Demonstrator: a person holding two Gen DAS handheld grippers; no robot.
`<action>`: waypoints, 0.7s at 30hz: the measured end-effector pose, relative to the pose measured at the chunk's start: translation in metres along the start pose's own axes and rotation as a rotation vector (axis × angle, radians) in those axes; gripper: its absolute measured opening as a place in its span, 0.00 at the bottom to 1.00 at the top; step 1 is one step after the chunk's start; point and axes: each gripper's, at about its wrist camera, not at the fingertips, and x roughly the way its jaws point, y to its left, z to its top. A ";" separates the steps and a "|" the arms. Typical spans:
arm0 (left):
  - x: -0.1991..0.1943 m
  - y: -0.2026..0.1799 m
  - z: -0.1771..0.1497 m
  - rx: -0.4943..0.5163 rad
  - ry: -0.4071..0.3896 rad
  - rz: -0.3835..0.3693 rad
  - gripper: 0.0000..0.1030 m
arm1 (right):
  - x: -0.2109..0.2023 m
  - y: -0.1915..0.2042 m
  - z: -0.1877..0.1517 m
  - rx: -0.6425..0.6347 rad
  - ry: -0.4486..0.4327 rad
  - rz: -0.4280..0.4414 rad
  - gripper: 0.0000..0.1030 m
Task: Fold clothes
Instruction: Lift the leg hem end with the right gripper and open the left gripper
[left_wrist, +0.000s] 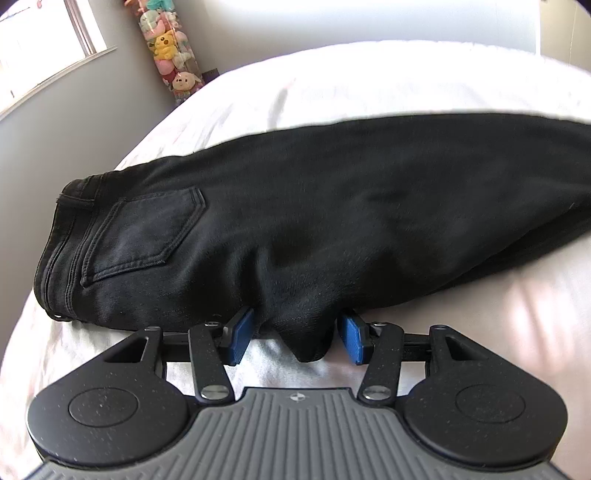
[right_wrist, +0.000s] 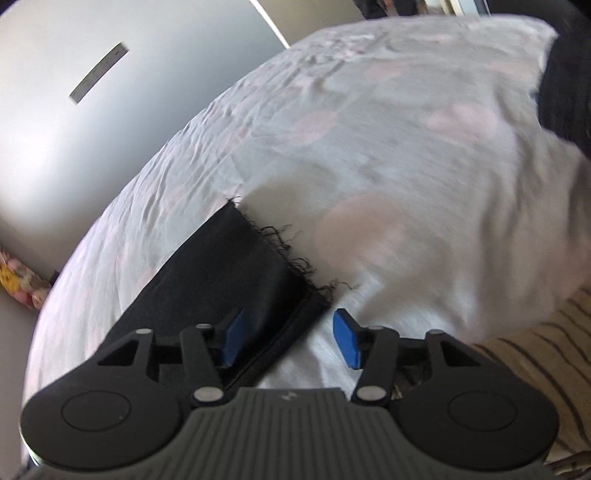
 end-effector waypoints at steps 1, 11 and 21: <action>-0.004 0.005 0.001 -0.031 -0.012 -0.020 0.58 | 0.002 -0.005 0.001 0.031 0.006 0.016 0.59; -0.010 0.019 0.009 -0.179 -0.092 -0.085 0.55 | 0.038 0.001 0.001 0.067 -0.050 0.056 0.27; -0.054 0.037 0.015 -0.260 -0.313 -0.170 0.54 | -0.010 0.083 0.031 -0.171 -0.127 0.035 0.13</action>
